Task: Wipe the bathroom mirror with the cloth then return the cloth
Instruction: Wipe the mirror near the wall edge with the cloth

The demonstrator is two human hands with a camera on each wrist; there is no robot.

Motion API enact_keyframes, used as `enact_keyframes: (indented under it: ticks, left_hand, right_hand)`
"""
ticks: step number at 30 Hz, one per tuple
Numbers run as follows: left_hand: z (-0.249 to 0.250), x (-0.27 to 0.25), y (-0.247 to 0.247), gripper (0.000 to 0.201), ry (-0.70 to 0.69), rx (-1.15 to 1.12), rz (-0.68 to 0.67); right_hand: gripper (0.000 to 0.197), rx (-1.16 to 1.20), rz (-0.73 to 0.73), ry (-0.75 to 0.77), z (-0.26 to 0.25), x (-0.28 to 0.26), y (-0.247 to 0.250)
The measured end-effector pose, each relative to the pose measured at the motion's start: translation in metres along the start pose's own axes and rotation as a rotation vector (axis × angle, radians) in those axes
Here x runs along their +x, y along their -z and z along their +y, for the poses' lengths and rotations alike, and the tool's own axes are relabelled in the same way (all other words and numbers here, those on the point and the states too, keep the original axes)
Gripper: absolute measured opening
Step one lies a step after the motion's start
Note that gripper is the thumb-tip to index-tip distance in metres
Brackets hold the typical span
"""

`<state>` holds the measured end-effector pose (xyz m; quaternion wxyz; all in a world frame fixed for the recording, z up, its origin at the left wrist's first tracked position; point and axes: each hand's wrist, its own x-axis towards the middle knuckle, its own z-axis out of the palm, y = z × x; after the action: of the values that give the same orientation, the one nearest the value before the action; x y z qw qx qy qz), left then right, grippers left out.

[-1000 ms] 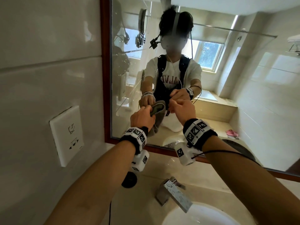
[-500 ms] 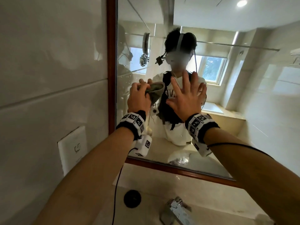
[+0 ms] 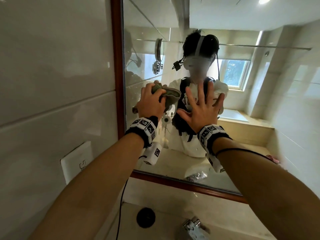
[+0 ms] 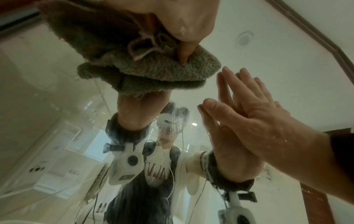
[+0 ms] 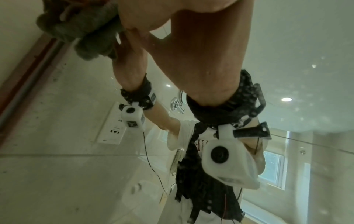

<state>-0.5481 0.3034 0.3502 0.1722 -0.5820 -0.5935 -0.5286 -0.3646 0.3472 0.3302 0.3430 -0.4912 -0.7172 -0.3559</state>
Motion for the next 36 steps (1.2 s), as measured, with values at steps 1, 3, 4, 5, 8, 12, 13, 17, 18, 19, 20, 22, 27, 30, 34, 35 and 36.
enact_keyframes:
  ticks: [1,3,4,5,8,12,13,17,18,19,20,22,27,30,34,35,36]
  left_hand:
    - [0.002,0.004,0.001,0.018,-0.001,-0.003,0.001]
    - [0.008,0.012,0.005,0.018,0.007,-0.01,0.0]
    - [0.011,0.019,0.007,0.018,0.015,-0.013,0.003]
    - [0.012,0.025,0.01,0.017,0.026,-0.015,0.002]
    - [0.016,0.044,0.019,0.016,0.043,-0.019,0.021]
    - [0.022,0.08,0.036,0.013,0.037,-0.012,0.076]
    - [0.024,0.089,0.041,0.012,0.051,-0.028,0.089]
    - [0.028,0.111,0.052,0.013,0.093,-0.033,0.11]
    - [0.028,0.11,0.053,0.013,0.069,-0.007,0.114]
    - [0.025,0.107,0.053,0.014,0.045,0.022,0.126]
    - [0.021,0.104,0.052,0.014,0.024,0.044,0.138]
    - [0.01,0.095,0.05,0.016,0.027,0.055,0.138]
    - [-0.029,0.06,0.044,0.01,0.045,0.057,0.158]
    - [-0.043,0.036,0.039,0.014,0.075,0.148,0.007]
    - [-0.039,0.036,0.042,0.019,0.086,0.178,-0.067]
    - [-0.034,0.042,0.045,0.02,0.081,0.176,-0.063]
    - [-0.029,0.051,0.048,0.02,0.073,0.173,-0.046]
  right_hand:
    - [0.081,-0.001,-0.002,-0.005,-0.002,0.0,0.0]
    - [0.079,0.015,0.001,-0.019,-0.005,0.0,0.001]
    - [0.078,0.024,0.007,-0.025,-0.006,0.002,0.003]
    - [0.076,0.036,0.015,-0.03,-0.009,0.004,0.004]
    - [0.078,0.049,0.051,-0.008,-0.012,0.021,0.014]
    - [0.078,0.03,0.09,0.064,-0.013,0.048,0.026]
    - [0.078,0.019,0.091,0.075,-0.013,0.053,0.027]
    - [0.078,-0.011,0.076,0.13,-0.027,0.071,0.028]
    - [0.079,-0.006,0.069,0.121,-0.031,0.075,0.029]
    - [0.079,0.002,0.062,0.11,-0.035,0.077,0.029]
    - [0.078,0.007,0.065,0.099,-0.038,0.077,0.028]
    - [0.075,0.006,0.081,0.09,-0.04,0.073,0.023]
    - [0.071,-0.005,0.106,0.096,-0.04,0.07,0.019]
    - [0.072,-0.01,0.107,0.103,-0.04,0.069,0.017]
    - [0.072,-0.013,0.108,0.102,-0.042,0.069,0.014]
    - [0.073,-0.018,0.11,0.098,-0.041,0.069,0.013]
    - [0.073,-0.016,0.113,0.1,-0.041,0.068,0.012]
